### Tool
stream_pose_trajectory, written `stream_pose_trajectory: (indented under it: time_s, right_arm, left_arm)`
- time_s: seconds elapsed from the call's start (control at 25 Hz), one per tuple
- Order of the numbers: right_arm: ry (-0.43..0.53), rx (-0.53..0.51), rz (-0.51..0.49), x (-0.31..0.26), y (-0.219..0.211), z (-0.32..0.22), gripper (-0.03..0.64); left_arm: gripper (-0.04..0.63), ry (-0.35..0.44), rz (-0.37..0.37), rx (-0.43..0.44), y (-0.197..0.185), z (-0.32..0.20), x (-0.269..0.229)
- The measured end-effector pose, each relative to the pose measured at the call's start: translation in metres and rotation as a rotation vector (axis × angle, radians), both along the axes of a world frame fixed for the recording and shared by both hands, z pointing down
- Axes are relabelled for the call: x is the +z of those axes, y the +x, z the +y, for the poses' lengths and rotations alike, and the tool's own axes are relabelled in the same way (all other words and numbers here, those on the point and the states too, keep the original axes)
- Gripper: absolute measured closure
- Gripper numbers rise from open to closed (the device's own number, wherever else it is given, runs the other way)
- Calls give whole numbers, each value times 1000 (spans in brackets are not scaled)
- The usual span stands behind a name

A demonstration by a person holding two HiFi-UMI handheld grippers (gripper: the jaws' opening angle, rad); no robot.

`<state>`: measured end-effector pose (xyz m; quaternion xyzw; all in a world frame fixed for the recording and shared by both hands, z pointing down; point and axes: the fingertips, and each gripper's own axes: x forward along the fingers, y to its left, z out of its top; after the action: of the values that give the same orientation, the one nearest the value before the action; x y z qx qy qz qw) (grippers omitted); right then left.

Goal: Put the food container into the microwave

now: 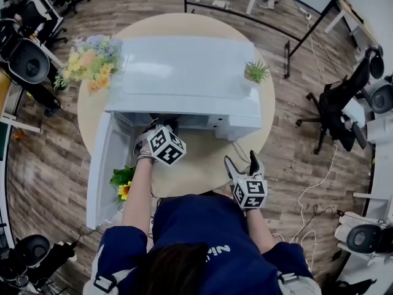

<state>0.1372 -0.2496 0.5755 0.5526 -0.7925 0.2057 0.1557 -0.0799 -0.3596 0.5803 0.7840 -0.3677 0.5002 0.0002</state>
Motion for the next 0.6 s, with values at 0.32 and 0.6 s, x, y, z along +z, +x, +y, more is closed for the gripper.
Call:
stream_pose_trajectory:
  time_s: [0.32, 0.6]
  right_arm:
    - [53, -36, -20, -21, -20, -7, 210]
    - [34, -48, -12, -18, -26, -6, 210]
  left_arm:
    - [577, 27, -6, 10, -7, -21, 2]
    - [577, 42, -9, 30, -8, -35, -2]
